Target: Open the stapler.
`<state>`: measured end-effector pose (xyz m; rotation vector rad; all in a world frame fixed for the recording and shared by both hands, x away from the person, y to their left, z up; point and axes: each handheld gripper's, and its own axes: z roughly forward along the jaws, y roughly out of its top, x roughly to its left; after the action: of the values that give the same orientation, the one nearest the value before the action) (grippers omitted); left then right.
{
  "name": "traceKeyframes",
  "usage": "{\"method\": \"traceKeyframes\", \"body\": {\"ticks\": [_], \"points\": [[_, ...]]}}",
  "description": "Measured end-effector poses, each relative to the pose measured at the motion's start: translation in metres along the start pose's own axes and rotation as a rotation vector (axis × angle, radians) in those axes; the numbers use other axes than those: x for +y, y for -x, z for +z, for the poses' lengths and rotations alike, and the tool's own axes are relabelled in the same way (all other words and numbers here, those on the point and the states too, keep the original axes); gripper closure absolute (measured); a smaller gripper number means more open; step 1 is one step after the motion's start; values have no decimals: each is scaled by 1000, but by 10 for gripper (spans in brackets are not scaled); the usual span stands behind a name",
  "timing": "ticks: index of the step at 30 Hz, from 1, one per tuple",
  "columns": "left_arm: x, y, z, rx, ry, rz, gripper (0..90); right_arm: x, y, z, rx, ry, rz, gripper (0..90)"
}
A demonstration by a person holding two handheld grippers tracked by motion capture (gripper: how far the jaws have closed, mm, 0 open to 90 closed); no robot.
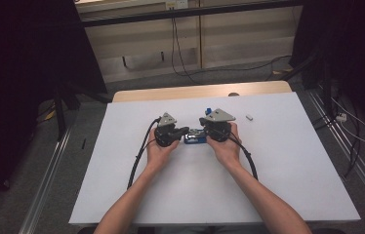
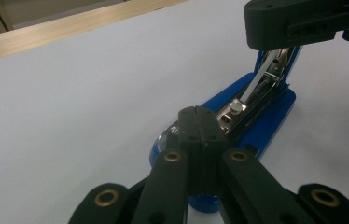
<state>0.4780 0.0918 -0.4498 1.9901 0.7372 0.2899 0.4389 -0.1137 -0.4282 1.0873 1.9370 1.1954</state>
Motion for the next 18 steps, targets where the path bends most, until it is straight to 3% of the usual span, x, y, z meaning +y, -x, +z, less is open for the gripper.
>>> {"method": "traceKeyframes", "body": {"ticks": [5,18], "points": [[0,1,0,3,0,18,900,0,3,-1,1,2,16,900],[-1,-1,0,-5,3,4,900,1,6,-6,-18,12,6,900]]}}
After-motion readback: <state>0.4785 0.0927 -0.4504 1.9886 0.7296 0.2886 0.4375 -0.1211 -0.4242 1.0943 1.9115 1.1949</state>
